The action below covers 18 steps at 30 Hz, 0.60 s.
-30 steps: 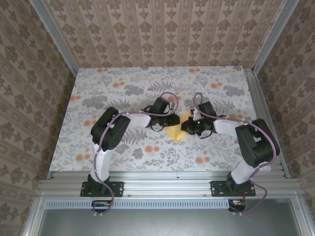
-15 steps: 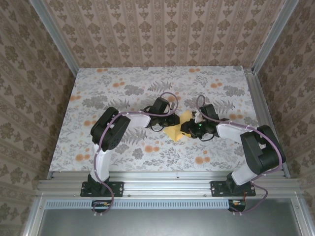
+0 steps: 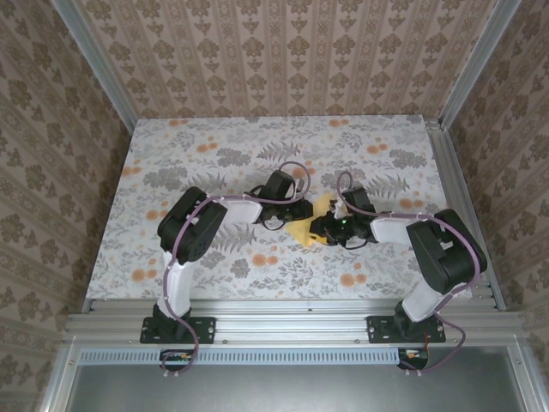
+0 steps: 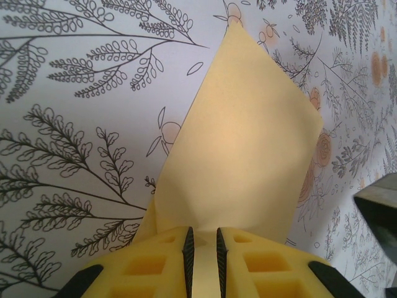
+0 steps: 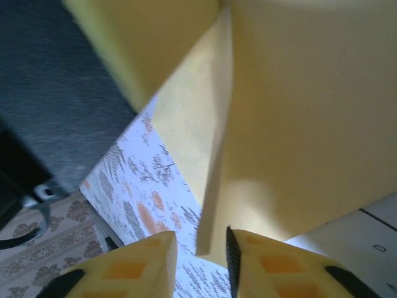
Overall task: Fold a paper plane with a square sheet of paper (pick it up from the middle)
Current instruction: Fold the triangle a second time at the center of the table.
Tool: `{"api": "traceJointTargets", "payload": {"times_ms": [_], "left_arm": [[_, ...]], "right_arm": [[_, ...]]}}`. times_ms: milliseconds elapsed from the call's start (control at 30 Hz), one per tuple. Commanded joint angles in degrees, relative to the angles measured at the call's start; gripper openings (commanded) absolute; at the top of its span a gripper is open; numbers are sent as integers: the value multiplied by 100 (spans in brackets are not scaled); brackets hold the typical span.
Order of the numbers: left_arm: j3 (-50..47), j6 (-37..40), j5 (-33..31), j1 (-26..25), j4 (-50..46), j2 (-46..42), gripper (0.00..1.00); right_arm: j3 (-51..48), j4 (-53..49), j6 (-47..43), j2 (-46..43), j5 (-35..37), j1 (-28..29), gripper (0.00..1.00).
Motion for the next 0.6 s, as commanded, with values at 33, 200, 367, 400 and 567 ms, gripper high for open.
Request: {"api": "traceJointTargets", "payload": {"times_ms": [33,200,367,400,567], "left_arm": [[-333,84,-241,37,-809,391,21],[-355,127,-240,36,-844,400,21],[-402,142,-246,30,-835,418,21],[-403,147,-250,36,-837,422,21],[-398,163,-251,38,-856,453,21]], "right_arm": [[194,-247,-225,99,66,26,22],[253,-576,-507,124,250,-36,10],[362,-887,-819,228,400,-67,6],[376,-929,-863,246,421,-82,5],[471,-1219,-1134,301,606,-98,4]]}}
